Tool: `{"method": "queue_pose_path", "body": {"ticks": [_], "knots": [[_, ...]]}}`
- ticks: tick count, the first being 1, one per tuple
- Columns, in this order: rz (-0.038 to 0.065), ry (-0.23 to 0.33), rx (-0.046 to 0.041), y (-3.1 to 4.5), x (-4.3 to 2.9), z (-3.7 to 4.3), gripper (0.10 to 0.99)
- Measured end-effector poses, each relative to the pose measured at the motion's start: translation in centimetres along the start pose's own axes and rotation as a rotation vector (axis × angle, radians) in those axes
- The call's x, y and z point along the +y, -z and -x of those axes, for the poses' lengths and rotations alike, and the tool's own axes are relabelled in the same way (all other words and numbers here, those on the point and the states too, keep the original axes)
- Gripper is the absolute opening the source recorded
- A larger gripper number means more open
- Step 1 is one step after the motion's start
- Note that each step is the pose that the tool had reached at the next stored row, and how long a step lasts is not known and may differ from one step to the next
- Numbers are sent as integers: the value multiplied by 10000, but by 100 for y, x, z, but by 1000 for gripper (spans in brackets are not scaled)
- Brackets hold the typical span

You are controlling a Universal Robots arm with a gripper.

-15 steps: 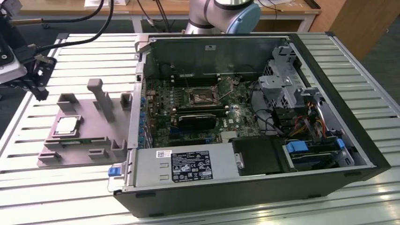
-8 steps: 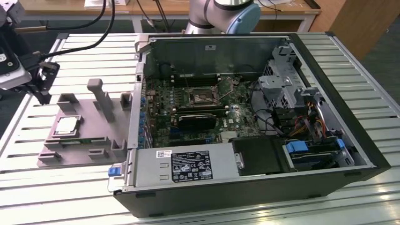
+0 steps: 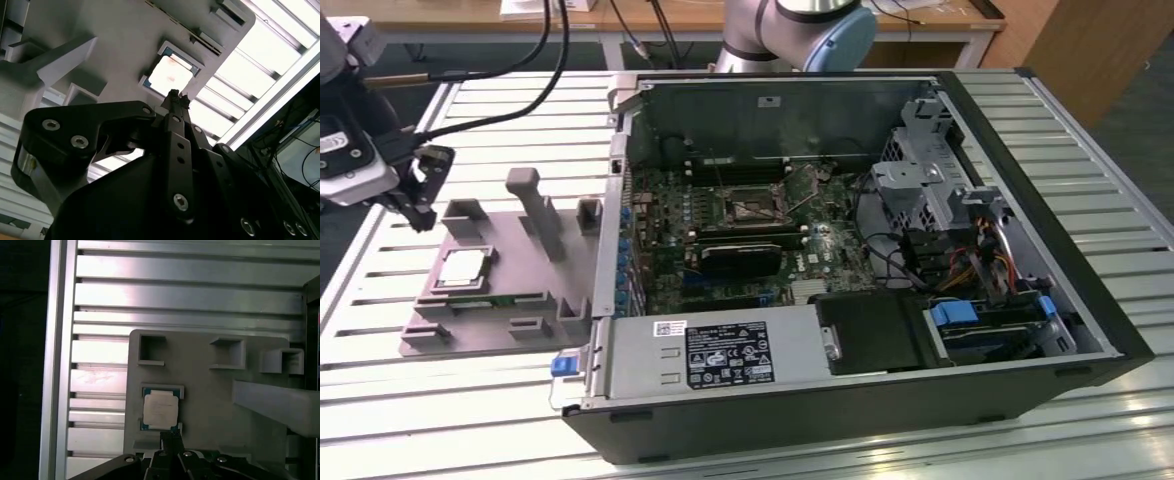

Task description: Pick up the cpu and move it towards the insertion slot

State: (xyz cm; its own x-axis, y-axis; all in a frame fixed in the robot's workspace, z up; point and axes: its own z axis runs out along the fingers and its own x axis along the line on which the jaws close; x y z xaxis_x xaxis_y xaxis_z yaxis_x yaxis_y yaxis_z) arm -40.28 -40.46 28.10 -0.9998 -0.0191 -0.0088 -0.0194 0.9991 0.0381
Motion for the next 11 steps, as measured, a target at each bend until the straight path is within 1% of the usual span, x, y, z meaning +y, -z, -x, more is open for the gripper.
{"method": "queue_pose_path", "body": {"ticks": [11], "knots": [[-1,0,1,-198,-11,-2,102]]}}
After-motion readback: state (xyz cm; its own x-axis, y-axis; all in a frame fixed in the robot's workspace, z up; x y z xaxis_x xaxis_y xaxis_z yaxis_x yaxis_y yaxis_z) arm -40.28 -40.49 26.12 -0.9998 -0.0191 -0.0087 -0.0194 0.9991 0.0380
